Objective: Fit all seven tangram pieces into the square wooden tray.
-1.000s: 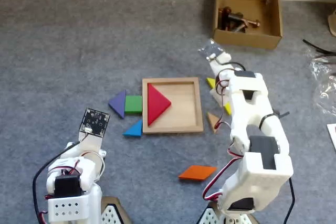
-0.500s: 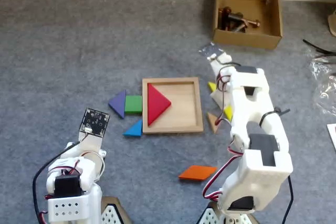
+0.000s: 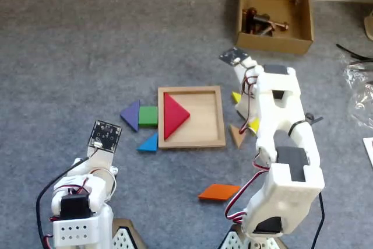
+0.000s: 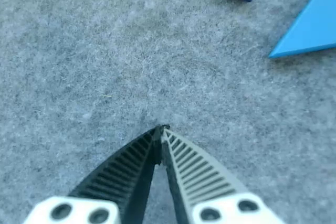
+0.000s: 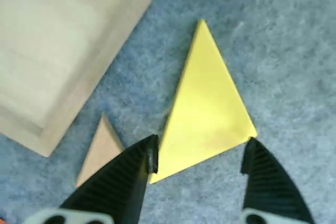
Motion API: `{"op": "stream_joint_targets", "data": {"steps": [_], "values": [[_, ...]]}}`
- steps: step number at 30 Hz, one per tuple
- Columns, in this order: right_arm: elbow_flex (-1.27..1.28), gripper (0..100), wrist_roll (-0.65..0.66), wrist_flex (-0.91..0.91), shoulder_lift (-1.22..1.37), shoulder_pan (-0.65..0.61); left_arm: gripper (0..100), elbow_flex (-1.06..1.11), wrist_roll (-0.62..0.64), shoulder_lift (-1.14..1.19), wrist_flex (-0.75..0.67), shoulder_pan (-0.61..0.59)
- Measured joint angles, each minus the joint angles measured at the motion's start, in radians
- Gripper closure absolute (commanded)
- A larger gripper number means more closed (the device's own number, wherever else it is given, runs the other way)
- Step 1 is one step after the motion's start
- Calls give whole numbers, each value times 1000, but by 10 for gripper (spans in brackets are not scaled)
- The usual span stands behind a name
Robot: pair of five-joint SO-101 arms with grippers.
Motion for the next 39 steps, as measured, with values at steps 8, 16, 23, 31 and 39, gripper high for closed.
{"op": "stream_joint_targets", "data": {"steps": [8,16,23,31,39], "values": [[0,721,52,0,0,0,986,0,0,0,0,0],[0,714,52,0,0,0,986,0,0,0,0,0],[89,662,52,-84,0,-20,986,0,0,0,0,0],[120,662,52,-180,0,-28,986,0,0,0,0,0],[120,662,-5,-201,0,-29,986,0,0,0,0,0]]}}
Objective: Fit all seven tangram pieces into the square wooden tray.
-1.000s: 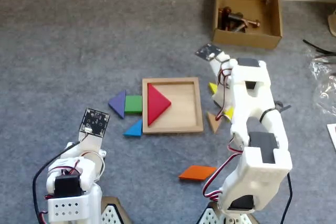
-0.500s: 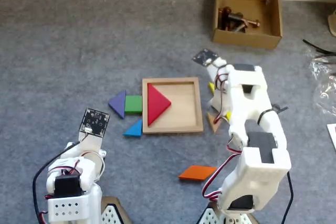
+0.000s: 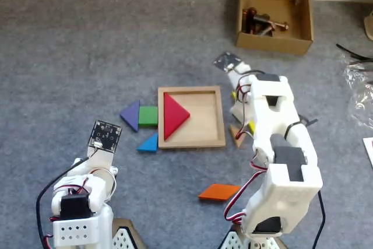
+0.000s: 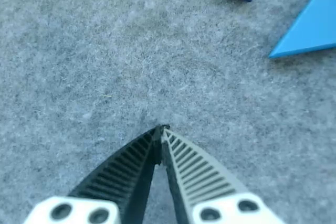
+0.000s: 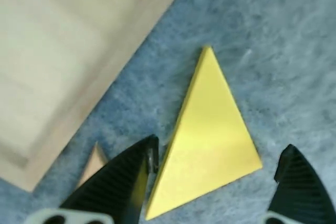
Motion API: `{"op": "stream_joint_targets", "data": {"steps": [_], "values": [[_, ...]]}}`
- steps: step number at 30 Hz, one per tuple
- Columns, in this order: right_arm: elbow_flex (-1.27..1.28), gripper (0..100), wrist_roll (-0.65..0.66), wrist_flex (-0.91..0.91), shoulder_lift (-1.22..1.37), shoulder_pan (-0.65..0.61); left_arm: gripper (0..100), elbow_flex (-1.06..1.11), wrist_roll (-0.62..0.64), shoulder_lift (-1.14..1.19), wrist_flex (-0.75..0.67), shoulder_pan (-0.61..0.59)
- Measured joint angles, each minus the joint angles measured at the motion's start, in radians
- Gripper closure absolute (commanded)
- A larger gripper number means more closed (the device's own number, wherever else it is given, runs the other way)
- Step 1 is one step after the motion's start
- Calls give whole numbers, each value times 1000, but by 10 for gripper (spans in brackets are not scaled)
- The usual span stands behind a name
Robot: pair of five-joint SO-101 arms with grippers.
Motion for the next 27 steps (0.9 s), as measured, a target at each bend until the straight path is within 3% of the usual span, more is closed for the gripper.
{"op": "stream_joint_targets", "data": {"steps": [13,27], "values": [[12,663,-127,-60,32,21,986,0,0,0,0,0],[2,663,-137,-44,71,34,986,0,0,0,0,0]]}}
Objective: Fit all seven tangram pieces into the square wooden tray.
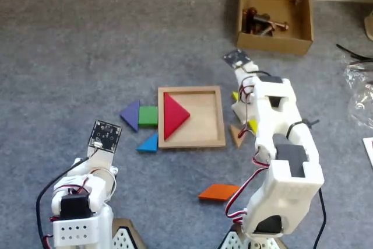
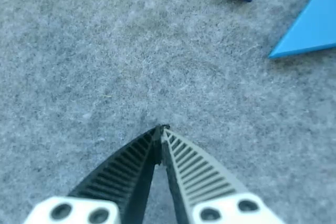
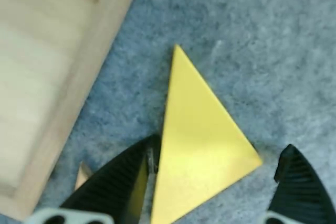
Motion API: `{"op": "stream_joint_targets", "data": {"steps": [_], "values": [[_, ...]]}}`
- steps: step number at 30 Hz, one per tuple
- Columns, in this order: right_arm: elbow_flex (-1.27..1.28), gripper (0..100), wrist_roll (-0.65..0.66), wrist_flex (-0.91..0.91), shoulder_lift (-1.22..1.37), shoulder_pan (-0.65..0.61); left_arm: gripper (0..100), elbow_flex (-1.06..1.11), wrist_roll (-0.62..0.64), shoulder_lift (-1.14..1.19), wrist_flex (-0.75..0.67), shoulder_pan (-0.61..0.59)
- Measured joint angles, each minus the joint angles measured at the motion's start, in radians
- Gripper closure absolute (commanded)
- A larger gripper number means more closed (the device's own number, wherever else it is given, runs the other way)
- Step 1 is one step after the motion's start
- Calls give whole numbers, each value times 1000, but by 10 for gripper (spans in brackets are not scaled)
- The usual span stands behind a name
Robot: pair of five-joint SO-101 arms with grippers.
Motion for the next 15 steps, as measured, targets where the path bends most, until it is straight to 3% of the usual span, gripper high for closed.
{"op": "stream_joint_targets", "data": {"steps": [6,10,15], "values": [[-2,666,0,11,2,0,986,0,0,0,0,0],[-2,745,-2,14,2,0,986,0,0,0,0,0],[-3,755,-2,14,0,0,986,0,0,0,0,0]]}}
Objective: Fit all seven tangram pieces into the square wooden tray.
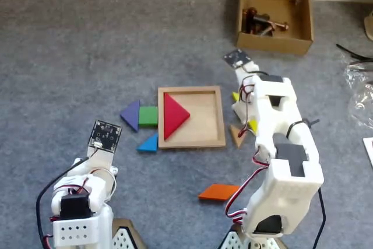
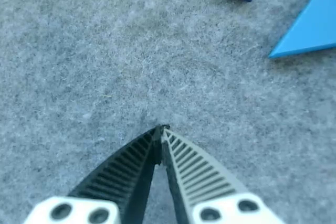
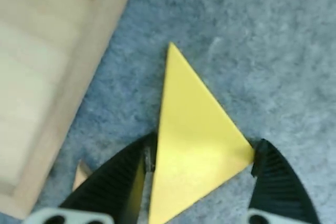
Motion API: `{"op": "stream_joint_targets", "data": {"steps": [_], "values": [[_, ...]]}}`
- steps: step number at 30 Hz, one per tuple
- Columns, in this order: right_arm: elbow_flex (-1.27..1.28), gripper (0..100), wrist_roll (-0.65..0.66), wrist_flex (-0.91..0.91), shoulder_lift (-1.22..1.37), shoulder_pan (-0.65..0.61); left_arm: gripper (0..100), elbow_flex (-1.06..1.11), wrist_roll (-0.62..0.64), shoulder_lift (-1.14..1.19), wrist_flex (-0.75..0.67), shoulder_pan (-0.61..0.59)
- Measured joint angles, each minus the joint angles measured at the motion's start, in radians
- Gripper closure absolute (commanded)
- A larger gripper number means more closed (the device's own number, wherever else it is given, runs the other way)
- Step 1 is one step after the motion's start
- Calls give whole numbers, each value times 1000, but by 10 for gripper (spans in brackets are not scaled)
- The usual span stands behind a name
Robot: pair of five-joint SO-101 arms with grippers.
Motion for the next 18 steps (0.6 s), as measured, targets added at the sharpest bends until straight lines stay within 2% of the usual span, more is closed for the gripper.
{"op": "stream_joint_targets", "data": {"steps": [8,13,18], "values": [[0,762,0,0,0,0,986,0,0,0,0,0],[0,847,0,0,-3,5,986,0,0,0,0,0],[-2,864,0,0,-3,9,986,0,0,0,0,0]]}}
